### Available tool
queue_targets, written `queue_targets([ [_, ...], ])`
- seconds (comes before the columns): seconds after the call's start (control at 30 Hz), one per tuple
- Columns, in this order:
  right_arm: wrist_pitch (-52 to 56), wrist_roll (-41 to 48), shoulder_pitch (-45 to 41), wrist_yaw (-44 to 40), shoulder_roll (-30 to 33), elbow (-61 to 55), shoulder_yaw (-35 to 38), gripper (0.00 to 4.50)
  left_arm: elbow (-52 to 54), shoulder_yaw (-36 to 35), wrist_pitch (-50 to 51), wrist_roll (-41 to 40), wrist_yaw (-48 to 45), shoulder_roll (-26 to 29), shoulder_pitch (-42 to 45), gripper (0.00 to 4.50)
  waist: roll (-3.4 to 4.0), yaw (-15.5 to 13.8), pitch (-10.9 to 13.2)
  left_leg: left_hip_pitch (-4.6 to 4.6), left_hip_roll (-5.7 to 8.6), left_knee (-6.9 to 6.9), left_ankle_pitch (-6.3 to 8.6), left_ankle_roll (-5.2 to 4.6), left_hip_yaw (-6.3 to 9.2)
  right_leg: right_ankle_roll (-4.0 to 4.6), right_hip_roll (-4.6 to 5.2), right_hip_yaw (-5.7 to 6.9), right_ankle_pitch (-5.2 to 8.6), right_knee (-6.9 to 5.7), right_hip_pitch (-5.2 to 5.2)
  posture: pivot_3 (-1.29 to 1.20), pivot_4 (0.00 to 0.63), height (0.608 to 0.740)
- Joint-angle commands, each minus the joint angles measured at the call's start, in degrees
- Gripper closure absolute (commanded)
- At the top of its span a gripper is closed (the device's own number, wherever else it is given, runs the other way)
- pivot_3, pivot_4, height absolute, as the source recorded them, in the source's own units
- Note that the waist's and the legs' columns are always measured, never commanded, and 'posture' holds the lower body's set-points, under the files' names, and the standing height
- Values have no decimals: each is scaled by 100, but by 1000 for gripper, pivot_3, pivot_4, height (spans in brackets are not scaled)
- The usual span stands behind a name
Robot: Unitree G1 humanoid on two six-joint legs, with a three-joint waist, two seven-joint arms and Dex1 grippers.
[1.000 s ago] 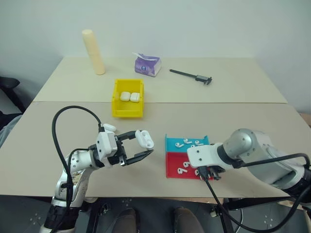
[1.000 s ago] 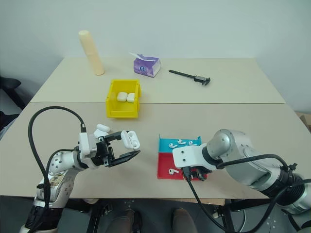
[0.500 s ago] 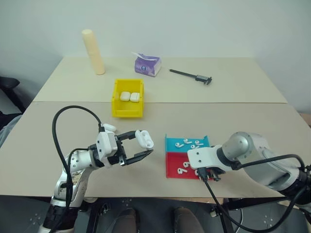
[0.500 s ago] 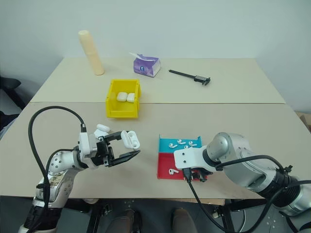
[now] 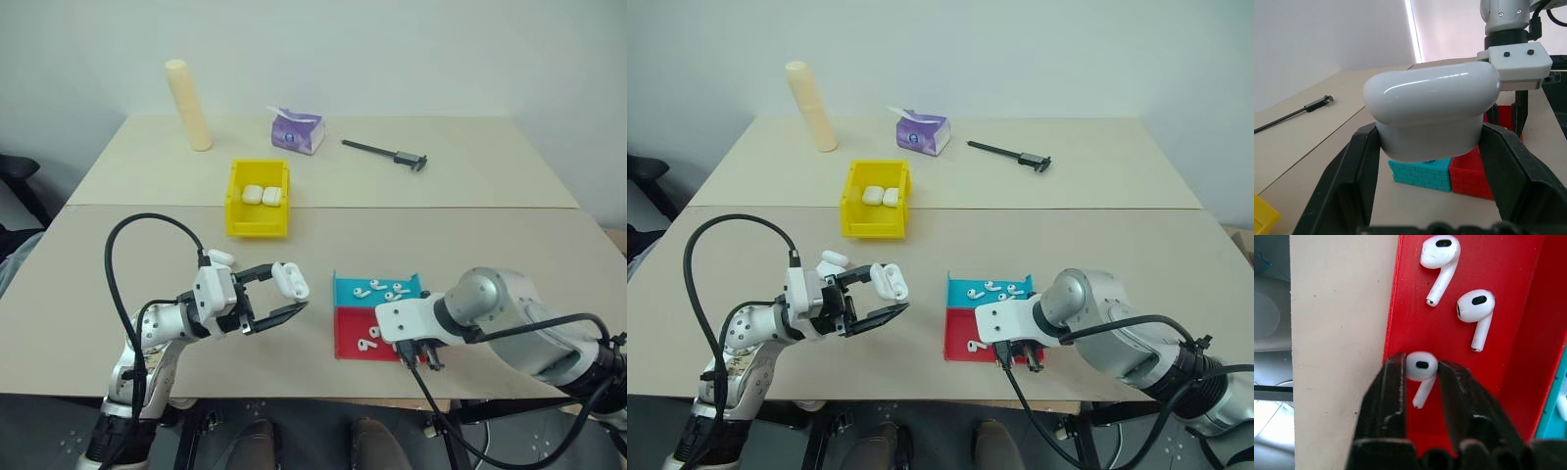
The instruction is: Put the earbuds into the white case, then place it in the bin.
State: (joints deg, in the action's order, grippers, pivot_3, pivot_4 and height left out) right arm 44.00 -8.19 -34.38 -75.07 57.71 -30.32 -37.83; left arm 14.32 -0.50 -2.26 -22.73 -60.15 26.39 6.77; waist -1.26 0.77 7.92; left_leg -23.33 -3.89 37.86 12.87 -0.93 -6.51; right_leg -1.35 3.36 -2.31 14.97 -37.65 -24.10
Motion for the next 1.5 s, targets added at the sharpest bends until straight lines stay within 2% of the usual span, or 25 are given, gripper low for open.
queue_targets([
  [0.03,-142,-174,73,3,37,31,1,3405,198,4,-147,-60,32,57,11,1718,0,0,0,0,0,0,0,0,0,0,0,0,0,0,0,0,150,740],
  [0.2,-182,-206,84,-6,1,75,28,3405,159,19,-196,-40,43,74,34,1718,-1,0,0,2,0,0,0,0,0,0,0,0,0,1,3,0,150,740],
  [0.33,-199,-216,126,-18,3,38,41,3847,140,15,-205,-39,60,72,49,1718,-4,1,-2,2,-1,0,0,0,0,0,0,1,0,1,4,0,150,740],
  [0.47,9,-49,115,-73,-66,-171,202,3847,202,-3,-171,-114,51,85,49,1718,-6,1,-4,3,-1,0,0,0,0,0,0,1,0,2,4,0,150,740],
  [0.57,250,308,47,-153,-96,-438,584,3847,275,-20,-137,-249,21,71,105,1718,-6,2,-3,-1,-1,-1,0,0,0,0,0,1,0,1,-1,0,150,740],
  [0.7,821,1442,-423,-270,-383,-622,1953,3847,485,-51,141,-663,70,35,326,1718,-8,4,-2,-7,-1,-2,0,0,2,0,0,1,0,2,-5,0,150,740],
  [0.83,1189,2495,-1155,-69,-892,-272,3314,3847,630,-39,446,-1143,59,-3,594,1718,-8,-3,-2,-2,-2,-2,0,0,4,1,-3,2,-1,0,0,0,150,740],
  [1.0,234,3089,-1356,401,-1500,235,4299,3847,644,-98,862,-1813,-147,29,872,1718,-9,-5,-2,-10,0,-5,2,-3,2,0,0,2,-1,12,1,0,150,740],
  [1.17,-626,3979,-1323,702,-2378,555,4893,3847,521,40,1100,-1893,-612,274,1142,1718,-9,-3,-2,-9,1,-4,2,-2,1,-1,-4,3,-2,6,1,0,150,740],
  [1.33,-1980,4281,-793,550,-3105,512,4781,3847,451,110,1206,-1811,-851,366,1407,1718,-8,3,-2,-8,-2,-5,1,-2,0,-1,-7,4,-2,7,2,0,150,740],
  [1.5,-3306,4041,-416,399,-3699,845,4293,3847,394,141,1292,-1776,-1018,422,1557,1718,-8,13,-2,-7,-1,-4,1,-2,-5,-2,-6,2,-2,4,3,0,150,740],
])
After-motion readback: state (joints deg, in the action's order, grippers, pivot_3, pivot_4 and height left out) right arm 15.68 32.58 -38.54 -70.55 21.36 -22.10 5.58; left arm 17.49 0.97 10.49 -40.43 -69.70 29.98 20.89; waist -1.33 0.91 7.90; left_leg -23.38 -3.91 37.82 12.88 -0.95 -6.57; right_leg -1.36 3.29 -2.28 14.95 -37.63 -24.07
